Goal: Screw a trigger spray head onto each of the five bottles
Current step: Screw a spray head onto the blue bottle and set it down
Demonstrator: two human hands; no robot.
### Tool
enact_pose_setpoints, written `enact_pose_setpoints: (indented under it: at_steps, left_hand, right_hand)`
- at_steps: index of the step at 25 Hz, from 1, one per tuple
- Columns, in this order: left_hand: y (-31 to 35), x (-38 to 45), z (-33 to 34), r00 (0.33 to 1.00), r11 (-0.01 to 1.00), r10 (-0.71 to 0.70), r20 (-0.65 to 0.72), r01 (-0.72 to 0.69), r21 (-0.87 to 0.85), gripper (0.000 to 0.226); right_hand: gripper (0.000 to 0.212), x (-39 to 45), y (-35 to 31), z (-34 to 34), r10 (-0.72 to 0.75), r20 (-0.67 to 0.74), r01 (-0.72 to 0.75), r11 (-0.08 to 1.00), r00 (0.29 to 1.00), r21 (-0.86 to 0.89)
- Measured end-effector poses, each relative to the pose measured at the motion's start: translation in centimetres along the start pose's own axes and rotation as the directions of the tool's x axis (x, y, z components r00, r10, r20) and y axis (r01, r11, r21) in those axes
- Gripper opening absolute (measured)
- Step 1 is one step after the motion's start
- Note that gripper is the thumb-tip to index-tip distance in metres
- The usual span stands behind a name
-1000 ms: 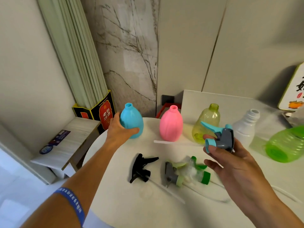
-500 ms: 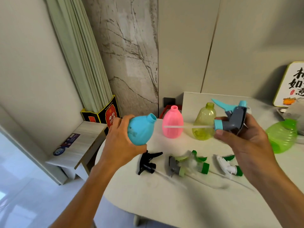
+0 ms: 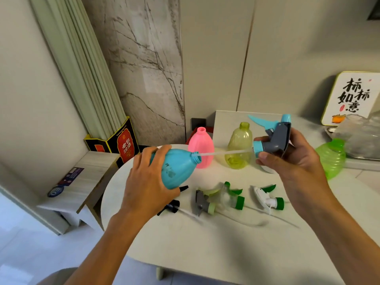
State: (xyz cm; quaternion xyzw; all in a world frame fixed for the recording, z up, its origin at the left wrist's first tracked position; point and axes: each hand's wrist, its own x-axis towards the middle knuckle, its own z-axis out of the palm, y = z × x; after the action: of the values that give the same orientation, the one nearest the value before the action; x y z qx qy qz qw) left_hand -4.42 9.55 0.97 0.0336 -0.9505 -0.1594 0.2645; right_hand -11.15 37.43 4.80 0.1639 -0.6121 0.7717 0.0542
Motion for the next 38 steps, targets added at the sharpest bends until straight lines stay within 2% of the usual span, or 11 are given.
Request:
enact_pose_setpoints:
  at_steps: [4, 8, 11, 21, 25, 27, 31, 33, 37, 38]
  left_hand:
    - [1.2, 0.0, 0.5, 0.998, 0.998, 0.065, -0.008, -0.065, -0.020, 0.098]
    - [1.3, 0.6, 0.5, 0.999, 0.998, -0.019, -0.027, 0.018, -0.055, 0.098]
    - [1.3, 0.6, 0.5, 1.000, 0.998, -0.005, -0.020, 0.004, -0.068, 0.098]
    - [3.6, -0.6, 2.0, 0.987, 0.986, 0.146, 0.073, -0.139, -0.089, 0.098]
    - [3.3, -0.6, 2.0, 0.984, 0.984, 0.169, 0.048, -0.166, -0.066, 0.095]
    - [3.4, -0.7, 1.8, 0.985, 0.982, 0.158, 0.066, -0.150, -0.115, 0.095]
    - [3.7, -0.9, 1.4, 0.981, 0.944, 0.140, 0.135, -0.091, -0.318, 0.096]
    - [3.6, -0.9, 1.3, 0.977, 0.942, 0.162, 0.142, -0.110, -0.318, 0.096]
    - [3.8, -0.9, 1.2, 0.982, 0.966, 0.148, 0.116, -0.119, -0.229, 0.095]
    - [3.9, -0.9, 1.2, 0.982, 0.969, 0.148, 0.114, -0.121, -0.214, 0.095]
  right_hand:
    - [0.062, 0.0, 0.9, 0.3, 0.019, 0.014, -0.018, 0.999, 1.000, -0.048]
    - [0.057, 1.3, 0.2, -2.1, -0.004, -0.079, 0.001, 0.999, 0.997, -0.044]
    - [0.057, 1.4, 0.4, -2.6, 0.015, -0.086, -0.019, 0.999, 0.996, -0.050]
    - [0.063, -1.5, 3.5, 2.2, 0.124, 0.143, -0.102, 0.983, 0.982, -0.152]
    - [0.058, -1.4, 3.5, 2.0, 0.170, 0.194, -0.140, 0.977, 0.966, -0.160]
    - [0.055, -1.2, 3.5, 1.8, 0.170, 0.226, -0.138, 0.979, 0.959, -0.149]
    - [0.053, -1.0, 2.4, 1.5, 0.110, 0.282, -0.079, 0.990, 0.953, -0.118]
    - [0.056, -1.0, 2.1, 1.6, 0.089, 0.298, -0.046, 0.988, 0.951, -0.149]
    - [0.086, -1.4, 2.3, 2.5, 0.080, 0.149, -0.046, 0.976, 0.986, -0.215]
    - [0.085, -1.6, 2.4, 2.8, 0.073, 0.147, -0.031, 0.963, 0.986, -0.268]
